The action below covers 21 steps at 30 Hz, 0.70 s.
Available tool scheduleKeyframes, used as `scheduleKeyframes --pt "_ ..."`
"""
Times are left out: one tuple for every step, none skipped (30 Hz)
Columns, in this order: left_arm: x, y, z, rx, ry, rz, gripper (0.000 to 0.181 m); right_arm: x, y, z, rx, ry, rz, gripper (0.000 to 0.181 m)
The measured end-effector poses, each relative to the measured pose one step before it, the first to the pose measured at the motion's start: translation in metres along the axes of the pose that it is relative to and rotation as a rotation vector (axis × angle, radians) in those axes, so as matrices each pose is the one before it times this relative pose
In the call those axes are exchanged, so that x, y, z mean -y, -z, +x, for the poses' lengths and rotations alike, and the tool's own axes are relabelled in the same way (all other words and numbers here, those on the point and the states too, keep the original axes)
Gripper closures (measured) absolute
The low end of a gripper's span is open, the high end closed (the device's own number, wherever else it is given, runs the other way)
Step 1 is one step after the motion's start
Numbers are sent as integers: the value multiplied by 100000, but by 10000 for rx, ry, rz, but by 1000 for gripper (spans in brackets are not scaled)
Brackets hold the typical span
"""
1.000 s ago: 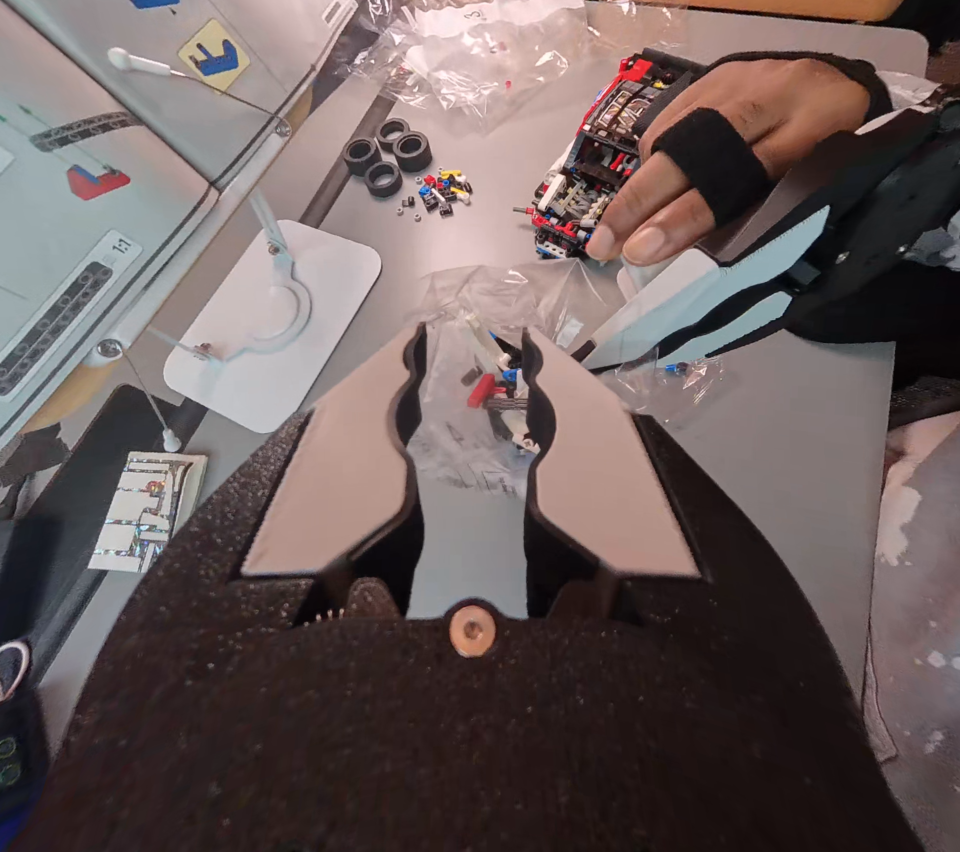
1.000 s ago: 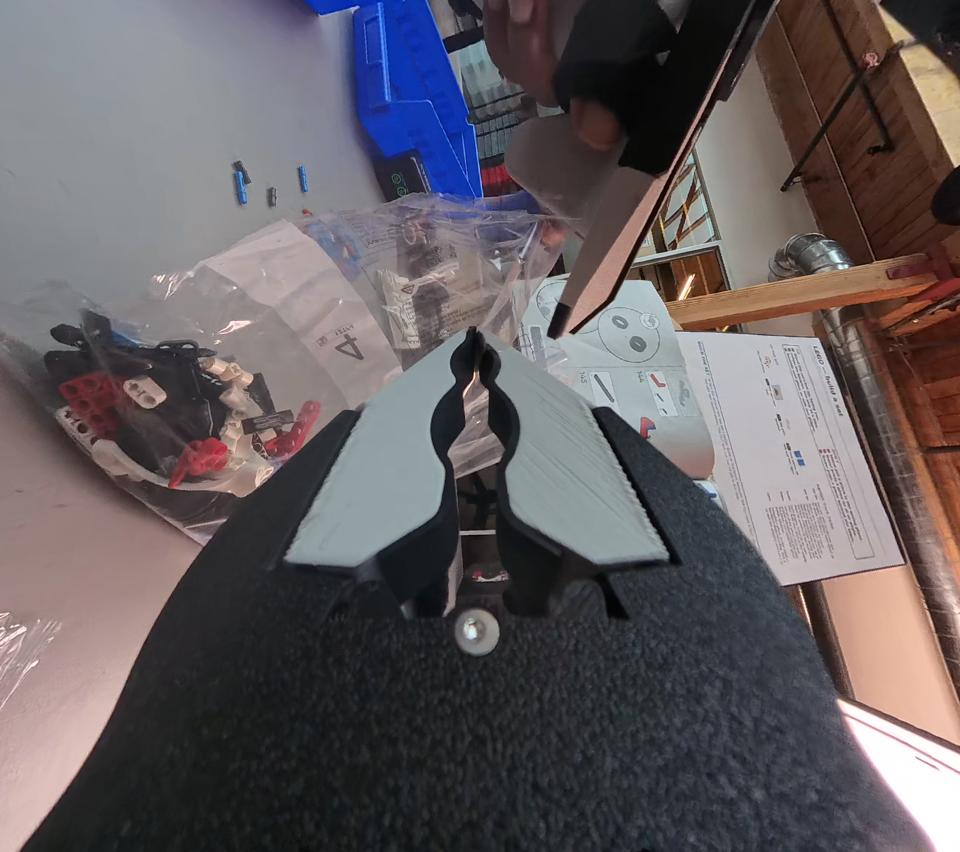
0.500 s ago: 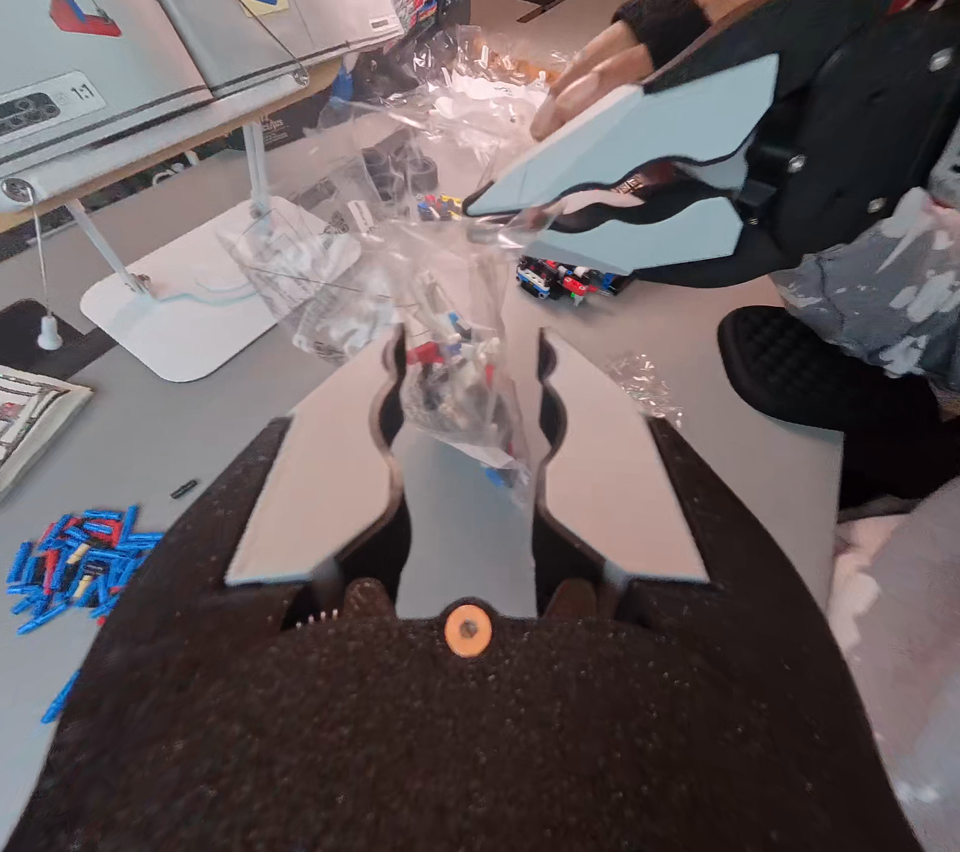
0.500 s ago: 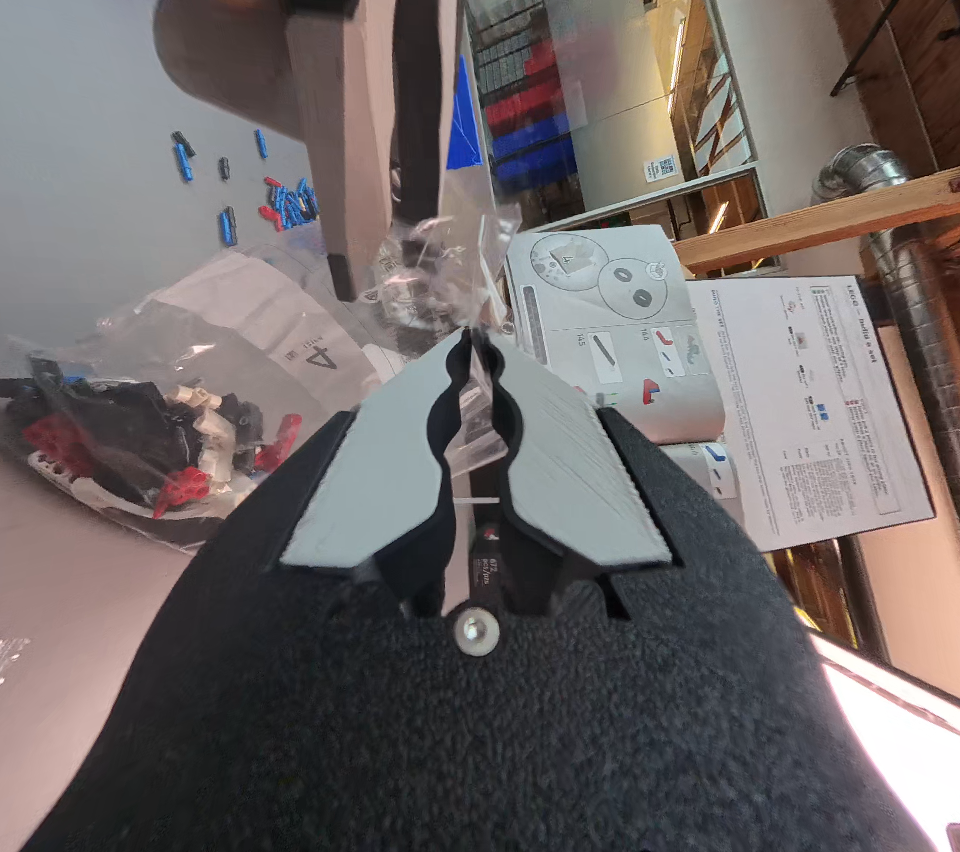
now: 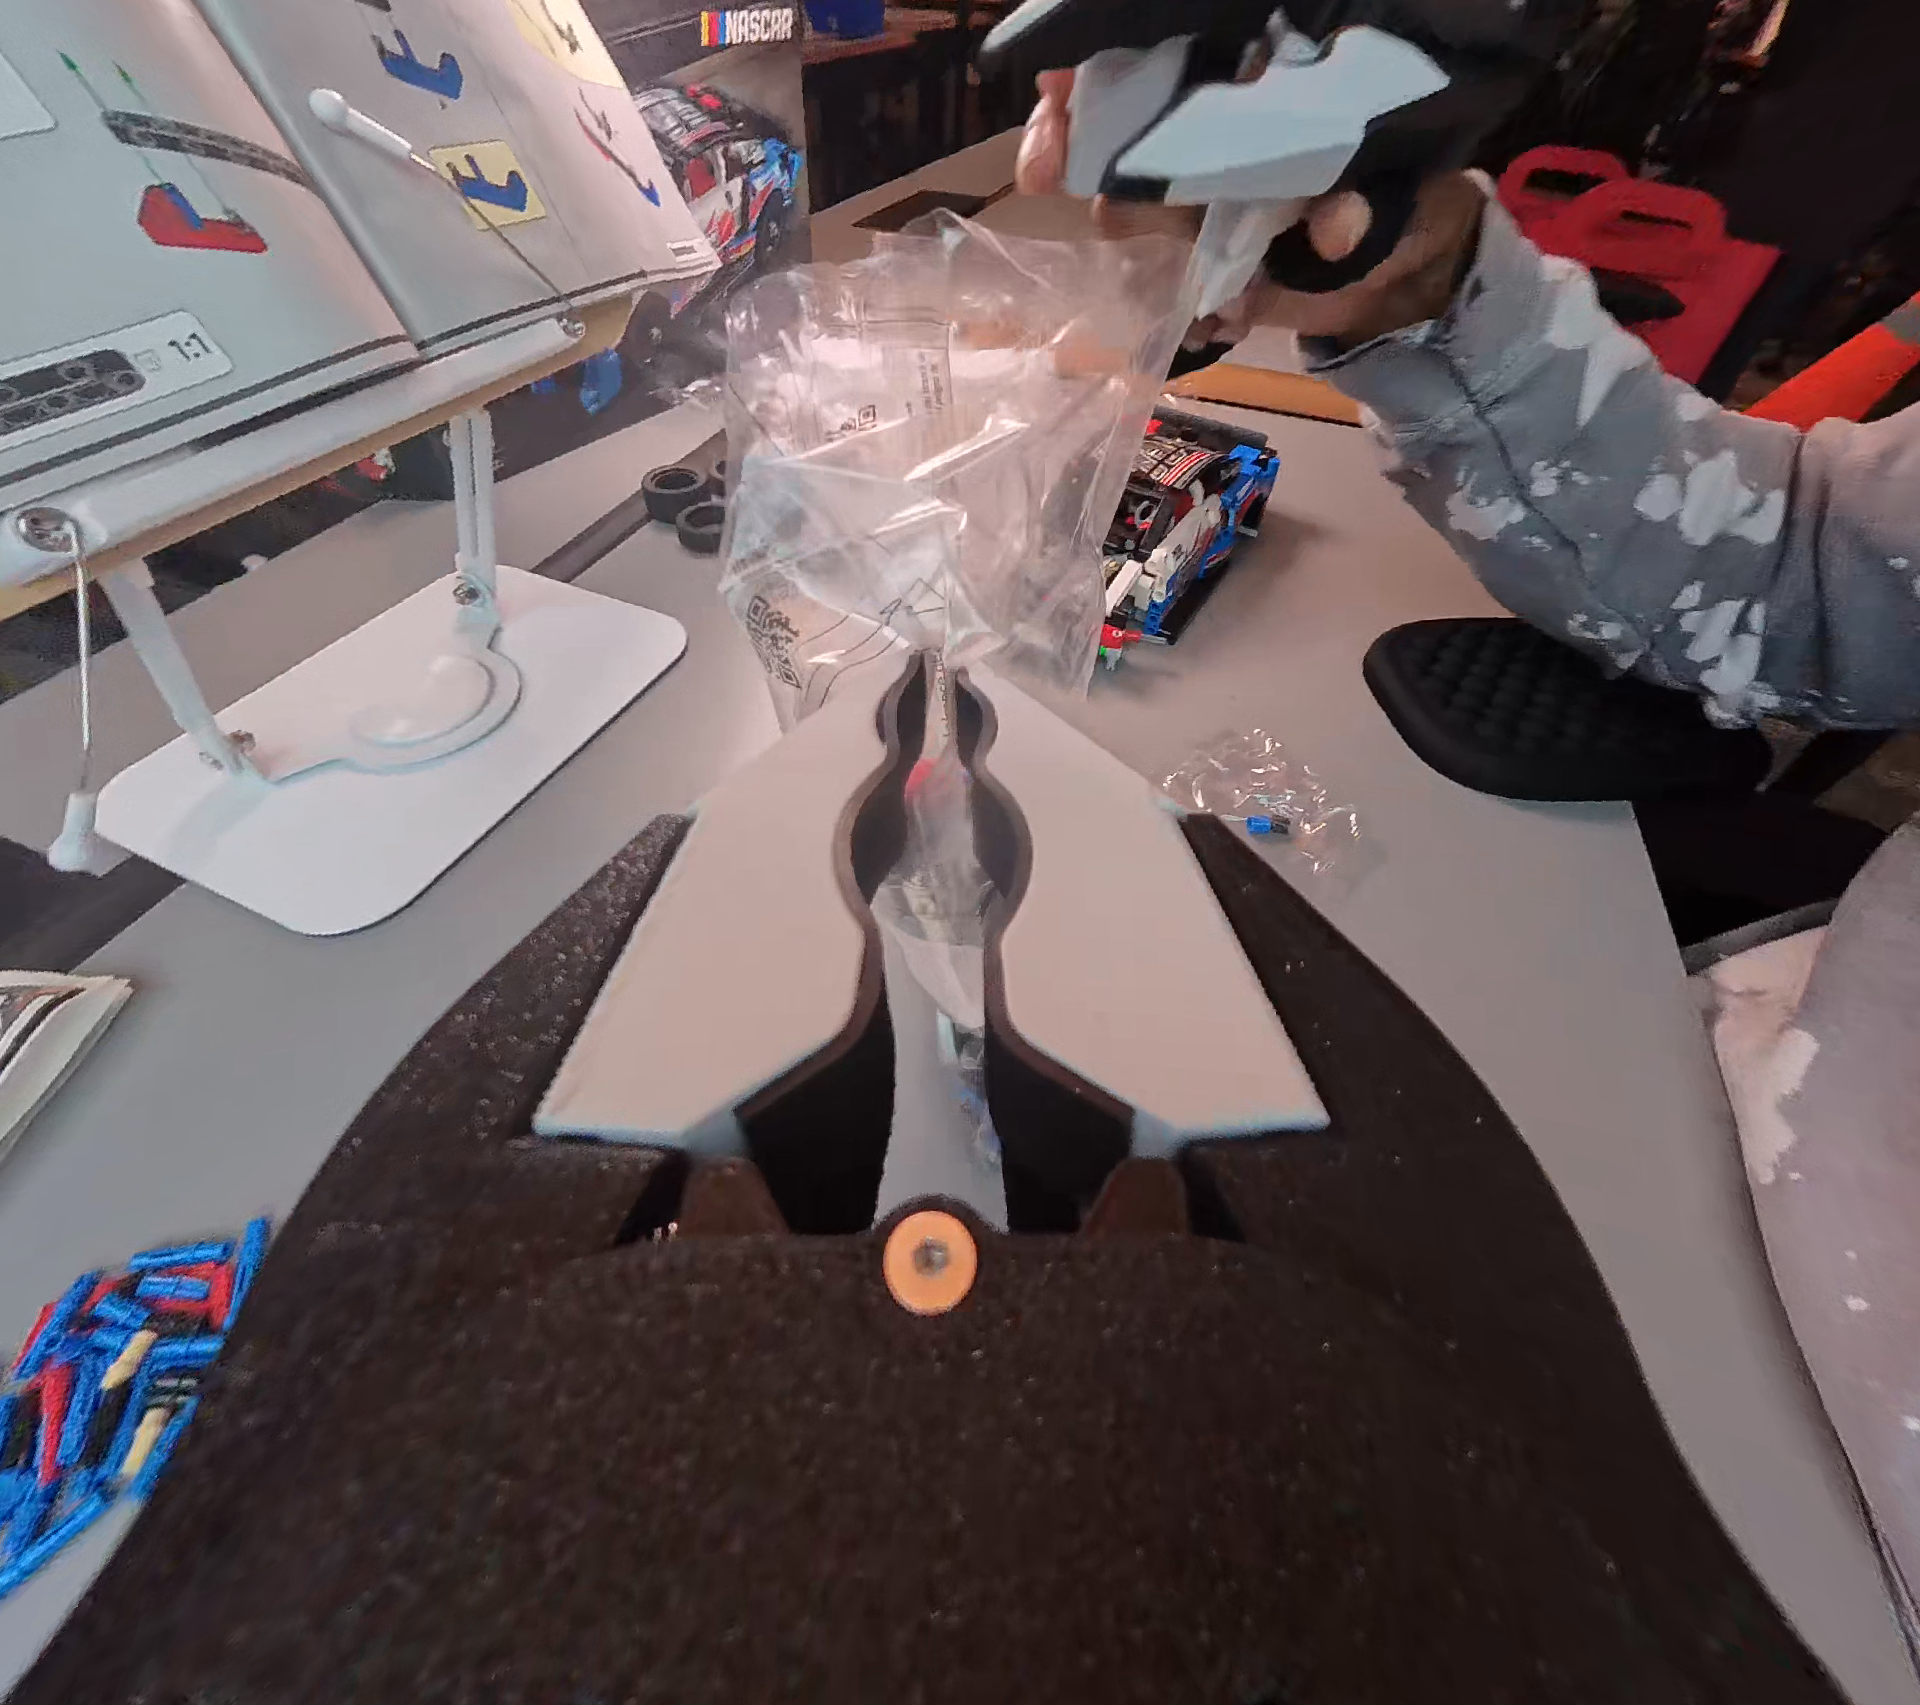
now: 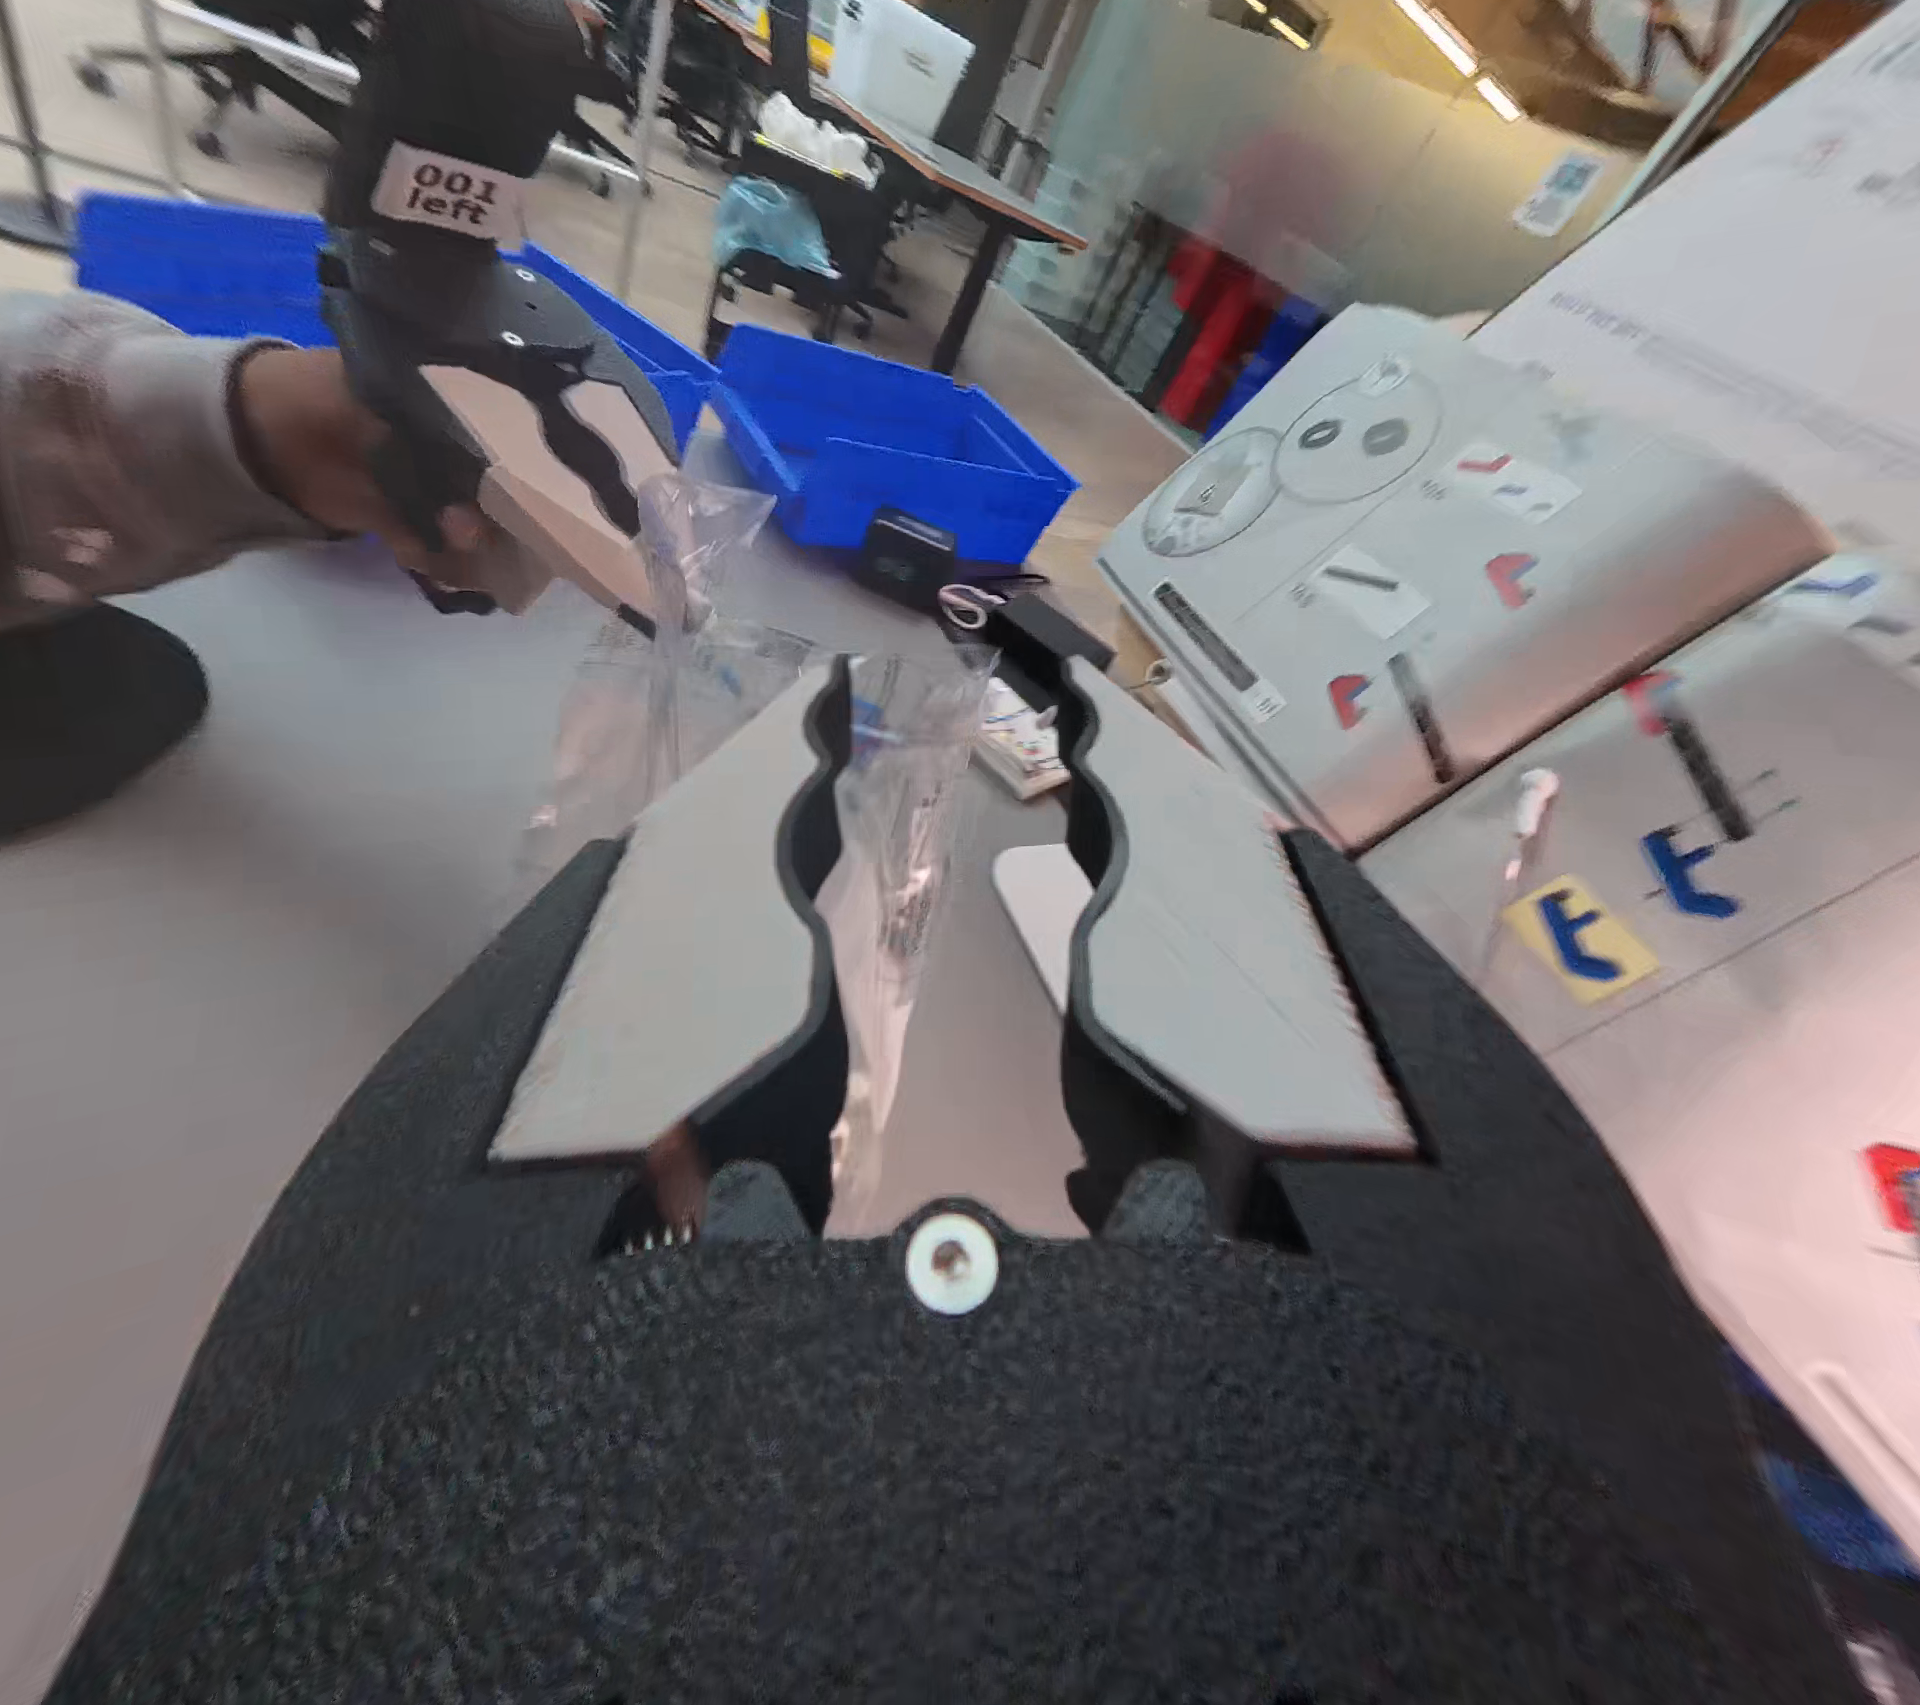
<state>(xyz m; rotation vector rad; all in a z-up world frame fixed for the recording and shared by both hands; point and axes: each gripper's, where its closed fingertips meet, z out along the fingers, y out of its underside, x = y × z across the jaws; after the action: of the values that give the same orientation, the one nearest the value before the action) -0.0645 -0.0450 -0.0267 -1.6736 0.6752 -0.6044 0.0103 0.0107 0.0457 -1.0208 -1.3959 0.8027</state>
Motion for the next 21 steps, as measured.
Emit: scheduleKeyframes --pt "88 114 150 -186 -27 165 178 -1071 -3 205 423 -867 113 127" --pt "113 94 227 -218 -37 156 178 -1192 -57 324 421 -861 78 115" --pt "177 62 310 -253 -6 167 178 -1304 -110 265 478 -826 25 107" --pt "170 19 276 -201 18 155 178 -1285 -225 86 543 -745 17 101" --pt "128 1 189 -144 11 120 177 -1035 -339 -303 678 -692 108 101" --pt "43 -7 69 -69 7 76 177 -798 -391 -808 854 -529 123 107" --pt "-22 29 -62 -4 29 51 177 -566 -357 -896 745 -225 87 121" --pt "-40 128 -67 -12 33 36 177 -400 -155 -491 341 221 -49 156" --pt "-43 306 -258 72 8 29 178 -29 160 -62 -34 496 -124 175" --pt "71 540 -750 306 36 100 179 297 603 638 -463 473 -132 178" --pt "180 613 -870 263 177 171 179 474 784 170 -59 280 -44 180" --pt "58 262 -219 -128 303 57 179 654 449 -434 239 26 151 181" --pt "-161 -128 -318 101 227 -84 179 133 43 28 -170 163 -120 181" --pt "-259 -261 -362 235 -126 -137 179 -265 -38 279 -329 240 -256 181" --pt "-160 -273 -174 89 -164 -66 178 -434 -48 114 -113 -9 -177 179" --pt "60 -249 -195 5 68 56 176 -521 -11 306 -100 -271 -99 176" --pt "153 -252 -339 -11 214 111 174 -542 15 511 -128 -358 -31 166" --pt "140 -276 -488 7 222 89 175 -240 107 518 -106 -299 127 161" --pt "184 -315 -491 -26 212 106 176 -5 148 489 -105 -214 158 161" --pt "226 -423 -406 -75 162 85 178 53 109 635 -215 -52 37 168" --pt "211 -541 -475 -8 36 -2 178 73 26 946 -441 100 -51 178"
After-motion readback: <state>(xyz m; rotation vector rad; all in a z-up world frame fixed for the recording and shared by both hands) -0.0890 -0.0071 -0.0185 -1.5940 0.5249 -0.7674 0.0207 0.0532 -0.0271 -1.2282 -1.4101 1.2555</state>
